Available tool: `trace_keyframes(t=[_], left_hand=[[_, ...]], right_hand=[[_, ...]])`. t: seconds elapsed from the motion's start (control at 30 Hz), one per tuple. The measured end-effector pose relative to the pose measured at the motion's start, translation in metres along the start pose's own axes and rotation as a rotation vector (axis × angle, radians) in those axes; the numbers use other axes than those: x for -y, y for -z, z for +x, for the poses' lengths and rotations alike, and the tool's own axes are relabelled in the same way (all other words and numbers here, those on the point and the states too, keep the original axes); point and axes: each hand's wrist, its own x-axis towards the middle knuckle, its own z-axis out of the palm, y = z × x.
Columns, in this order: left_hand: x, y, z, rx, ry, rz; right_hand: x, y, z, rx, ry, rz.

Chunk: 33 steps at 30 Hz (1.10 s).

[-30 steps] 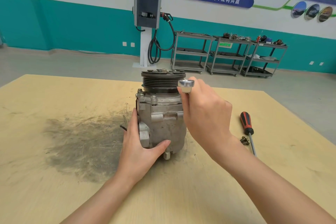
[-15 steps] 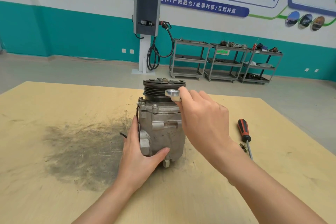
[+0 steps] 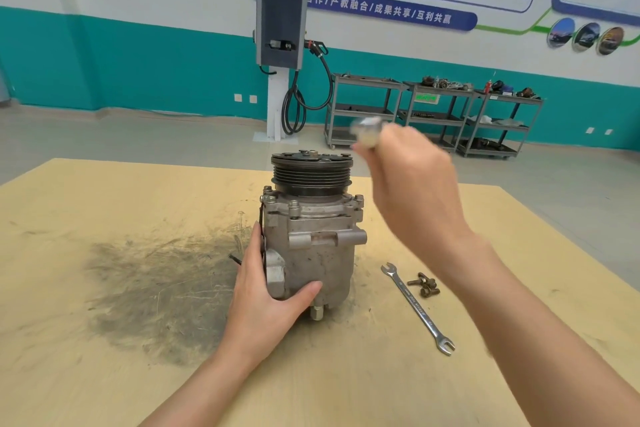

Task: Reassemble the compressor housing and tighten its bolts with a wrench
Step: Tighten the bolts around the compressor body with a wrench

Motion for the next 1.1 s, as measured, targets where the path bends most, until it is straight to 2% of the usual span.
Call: trace_keyframes(t=[0.07,0.13,0.2,0.3,0.37,0.47,0.63,0.9,0.97,1.1], left_hand=[[-0.001,0.000,0.000,0.000,-0.001,0.006],[-0.002,0.000,0.000,-0.001,-0.002,0.008],[-0.001,0.000,0.000,-0.005,-0.006,0.007],[0.000,0.000,0.000,-0.009,-0.009,0.008],[-0.001,0.000,0.000,-0.007,-0.015,0.004],[0.000,-0.001,0.000,-0.012,-0.025,0.010],[-0.002,0.000,-0.001,-0.011,-0.039,-0.006],[0.000,0.000,-0.001,-0.023,-0.053,-0.006],[0.000,0.000,-0.001,-0.014,-0.053,-0.011],[-0.002,0.000,-0.001,-0.012,-0.039,-0.024]], right_hand=[[-0.013,0.007,0.010,-0.029,-0.186,0.175],[-0.032,0.010,0.010,0.065,-0.424,0.384],[-0.052,0.007,-0.004,0.296,-0.676,0.494],[-0.073,-0.013,-0.044,0.734,-0.943,0.460],[-0.080,-0.029,-0.069,0.894,-1.009,0.463],[-0.082,-0.049,-0.093,1.036,-1.009,0.430],[-0.075,-0.072,-0.108,1.169,-0.797,0.112],[-0.071,-0.081,-0.107,1.126,-0.648,-0.109],[-0.072,-0.075,-0.098,0.955,-0.668,-0.005],[-0.071,-0.055,-0.062,0.400,-0.791,0.442]])
